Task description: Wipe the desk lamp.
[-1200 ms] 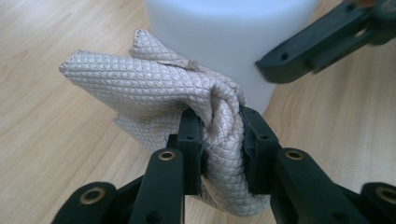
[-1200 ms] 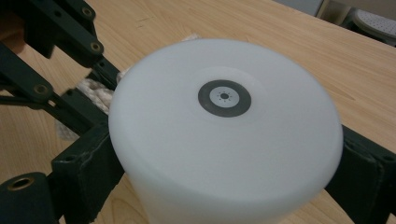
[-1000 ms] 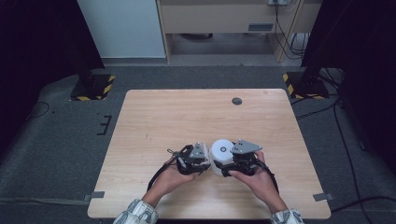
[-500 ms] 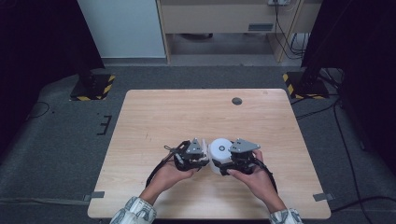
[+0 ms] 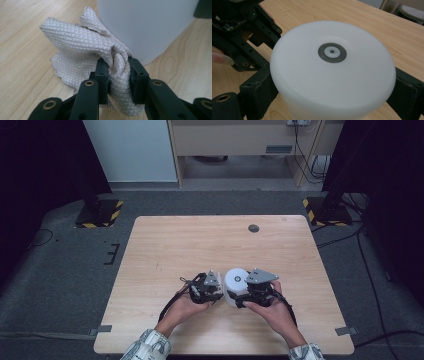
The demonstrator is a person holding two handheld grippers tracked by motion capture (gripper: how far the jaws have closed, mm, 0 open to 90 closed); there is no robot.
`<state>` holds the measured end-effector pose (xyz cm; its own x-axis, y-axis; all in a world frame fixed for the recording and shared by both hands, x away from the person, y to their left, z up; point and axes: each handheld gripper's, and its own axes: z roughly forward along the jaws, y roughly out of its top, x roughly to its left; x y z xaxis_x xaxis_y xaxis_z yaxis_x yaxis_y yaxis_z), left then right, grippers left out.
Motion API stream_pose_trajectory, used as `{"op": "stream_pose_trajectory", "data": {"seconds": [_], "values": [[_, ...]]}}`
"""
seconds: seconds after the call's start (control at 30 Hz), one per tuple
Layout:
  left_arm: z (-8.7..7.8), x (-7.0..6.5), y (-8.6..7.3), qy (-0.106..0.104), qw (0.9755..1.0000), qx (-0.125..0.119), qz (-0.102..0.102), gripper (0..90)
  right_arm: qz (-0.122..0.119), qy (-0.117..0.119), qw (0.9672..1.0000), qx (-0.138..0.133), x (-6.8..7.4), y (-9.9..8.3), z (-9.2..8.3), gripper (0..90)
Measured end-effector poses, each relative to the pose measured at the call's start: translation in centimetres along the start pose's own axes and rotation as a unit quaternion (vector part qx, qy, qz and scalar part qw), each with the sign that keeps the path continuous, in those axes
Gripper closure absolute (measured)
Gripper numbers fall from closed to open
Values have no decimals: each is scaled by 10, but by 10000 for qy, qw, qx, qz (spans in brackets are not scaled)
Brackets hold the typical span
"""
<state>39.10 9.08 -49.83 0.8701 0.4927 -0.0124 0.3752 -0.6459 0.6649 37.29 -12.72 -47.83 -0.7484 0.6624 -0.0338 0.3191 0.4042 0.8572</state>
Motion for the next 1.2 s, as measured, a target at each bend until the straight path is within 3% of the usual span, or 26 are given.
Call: {"op": "stream_pose_trajectory", "data": {"seconds": [0.2, 0.37, 0.5, 0.7, 0.93, 1.2], "values": [[-32, -5, 13, 84, 9985, -531, 62, 713, 32, -49, 10000, -7, 1, 1, 3, 86], [-49, 0, 14, 164, 9971, -746, -36, 713, 92, -184, 9998, -12, 8, 7, 12, 85], [-49, -2, 12, 154, 9970, -754, -29, 713, 123, -247, 9996, 22, 11, 8, 13, 82], [-49, -7, 14, 250, 9973, -688, 56, 710, 155, -157, 9997, 52, 10, 8, 11, 46], [-48, -9, 17, 320, 9974, -627, 128, 706, -98, -285, 9987, 417, 10, 18, 0, 55], [-51, -9, 17, 376, 9975, -585, 91, 706, -55, -26, 9998, 180, 6, 41, -20, 113]]}}
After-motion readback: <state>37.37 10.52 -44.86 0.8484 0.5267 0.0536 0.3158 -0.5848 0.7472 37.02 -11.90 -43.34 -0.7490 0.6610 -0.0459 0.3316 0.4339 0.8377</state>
